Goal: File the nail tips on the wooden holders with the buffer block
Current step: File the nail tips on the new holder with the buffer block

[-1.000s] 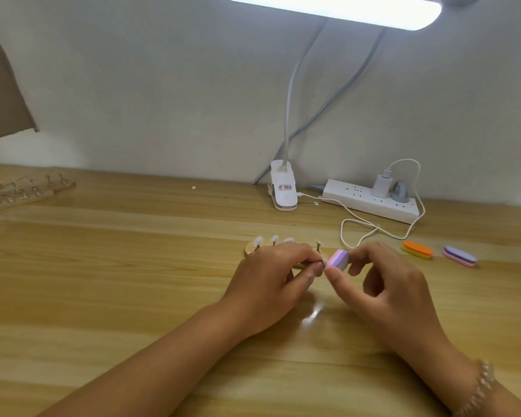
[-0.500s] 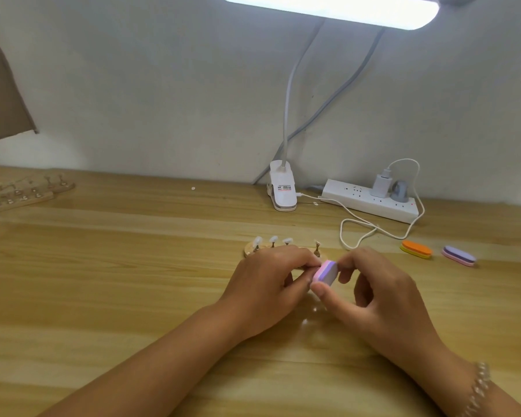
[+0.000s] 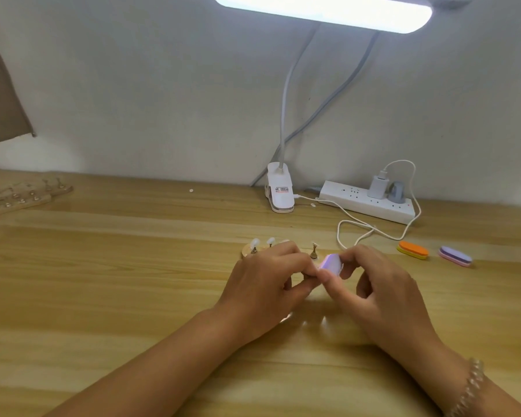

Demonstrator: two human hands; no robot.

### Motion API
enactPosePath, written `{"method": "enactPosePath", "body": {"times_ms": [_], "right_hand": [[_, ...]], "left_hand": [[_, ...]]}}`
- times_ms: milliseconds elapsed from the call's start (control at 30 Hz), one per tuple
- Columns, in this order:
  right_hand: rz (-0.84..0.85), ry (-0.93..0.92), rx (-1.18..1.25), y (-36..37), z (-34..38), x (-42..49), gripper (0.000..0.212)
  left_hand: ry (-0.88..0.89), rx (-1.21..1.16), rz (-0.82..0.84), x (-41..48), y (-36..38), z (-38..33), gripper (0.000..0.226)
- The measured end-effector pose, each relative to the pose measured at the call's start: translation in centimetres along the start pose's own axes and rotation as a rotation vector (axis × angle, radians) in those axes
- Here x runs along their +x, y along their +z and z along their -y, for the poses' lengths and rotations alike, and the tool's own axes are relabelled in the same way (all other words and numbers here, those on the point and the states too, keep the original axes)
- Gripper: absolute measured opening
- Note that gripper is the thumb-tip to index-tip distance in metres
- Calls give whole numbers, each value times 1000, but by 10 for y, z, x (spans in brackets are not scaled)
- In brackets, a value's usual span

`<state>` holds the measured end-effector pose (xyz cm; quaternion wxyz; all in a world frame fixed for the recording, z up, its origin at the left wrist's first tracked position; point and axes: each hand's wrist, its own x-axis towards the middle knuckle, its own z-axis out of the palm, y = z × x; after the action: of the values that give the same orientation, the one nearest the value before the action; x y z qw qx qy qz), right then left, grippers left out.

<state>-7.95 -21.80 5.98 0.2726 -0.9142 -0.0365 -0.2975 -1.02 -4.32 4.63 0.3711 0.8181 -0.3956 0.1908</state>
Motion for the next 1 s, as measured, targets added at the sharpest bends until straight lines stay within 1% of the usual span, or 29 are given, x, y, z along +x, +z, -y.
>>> {"method": "enactPosePath", "body": {"times_ms": [100, 233, 300, 400, 467, 533, 600, 700, 767, 867, 933, 1000], "right_hand": [[23, -82, -32, 2, 5, -5, 36], [-17, 31, 35, -1, -1, 1, 47], [-12, -12, -3, -1, 1, 0, 45], [64, -105, -18, 2, 7, -6, 39], [44, -34, 36, 1, 4, -3, 42], [-13, 47, 87, 0, -2, 2, 46], [-36, 33, 72, 0, -2, 2, 44], [26, -60, 34, 2, 4, -4, 37], [35, -27, 54, 2, 3, -3, 39], [-22, 91, 117, 0, -3, 4, 46], [-42, 118, 110, 0, -6, 4, 45], [-14, 107, 57, 3, -7, 2, 40]], "left_hand": [[10, 1, -12, 0, -1, 0, 5], [-9, -25, -47, 1, 1, 1, 5], [-13, -32, -44, 0, 1, 1, 5], [-17, -38, -37, 1, 0, 2, 9], [-31, -60, -51, 2, 1, 1, 8], [-32, -82, -70, 2, 2, 1, 5], [-36, -88, -69, 2, 3, 2, 7], [-46, -73, -65, 2, 2, 4, 11], [-62, -75, -80, 3, 1, 5, 13], [-89, -99, -71, 3, 1, 4, 15], [-94, -85, -80, 3, 2, 3, 14], [-97, -63, -119, 4, 2, 5, 11]]}}
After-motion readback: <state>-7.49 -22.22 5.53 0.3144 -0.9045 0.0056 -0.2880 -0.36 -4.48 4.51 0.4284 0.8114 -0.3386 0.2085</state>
